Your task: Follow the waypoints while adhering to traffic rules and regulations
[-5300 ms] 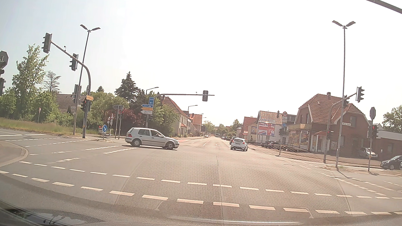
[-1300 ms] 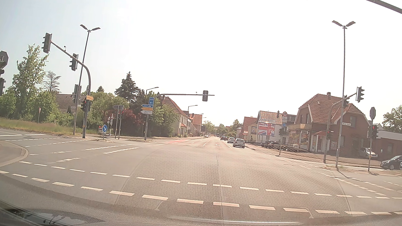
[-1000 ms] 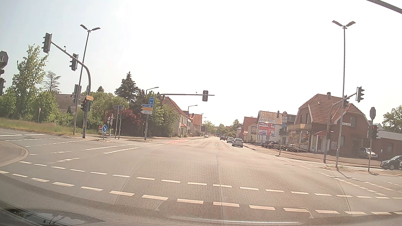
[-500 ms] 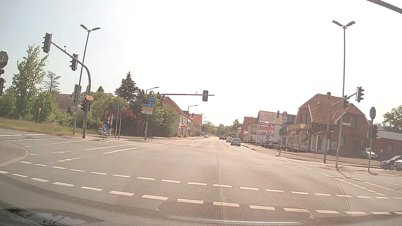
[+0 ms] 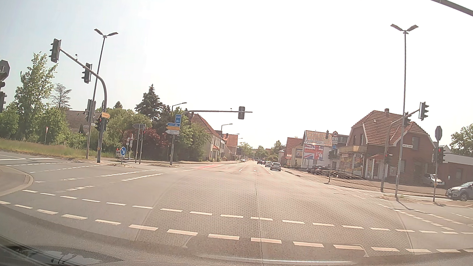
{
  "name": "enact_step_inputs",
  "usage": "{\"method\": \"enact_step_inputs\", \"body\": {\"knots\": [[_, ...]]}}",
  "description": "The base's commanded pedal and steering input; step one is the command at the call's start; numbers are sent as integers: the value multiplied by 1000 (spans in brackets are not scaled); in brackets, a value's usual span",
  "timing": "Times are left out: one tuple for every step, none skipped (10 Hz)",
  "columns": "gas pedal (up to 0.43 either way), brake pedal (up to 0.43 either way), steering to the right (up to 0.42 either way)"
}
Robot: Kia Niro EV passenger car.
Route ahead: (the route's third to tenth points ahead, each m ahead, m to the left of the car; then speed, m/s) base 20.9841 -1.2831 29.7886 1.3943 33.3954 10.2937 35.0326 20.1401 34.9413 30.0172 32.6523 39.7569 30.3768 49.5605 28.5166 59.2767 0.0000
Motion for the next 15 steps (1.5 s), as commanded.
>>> {"method": "enact_step_inputs", "body": {"knots": [[0, 262, 19], [0, 262, 19], [0, 262, 19], [0, 262, 19], [0, 262, 19], [0, 262, 19], [0, 262, 19], [0, 262, 19], [0, 262, 19], [0, 262, 19], [0, 262, 19], [0, 262, 19], [0, 262, 19], [0, 262, 19], [0, 262, 19]]}}
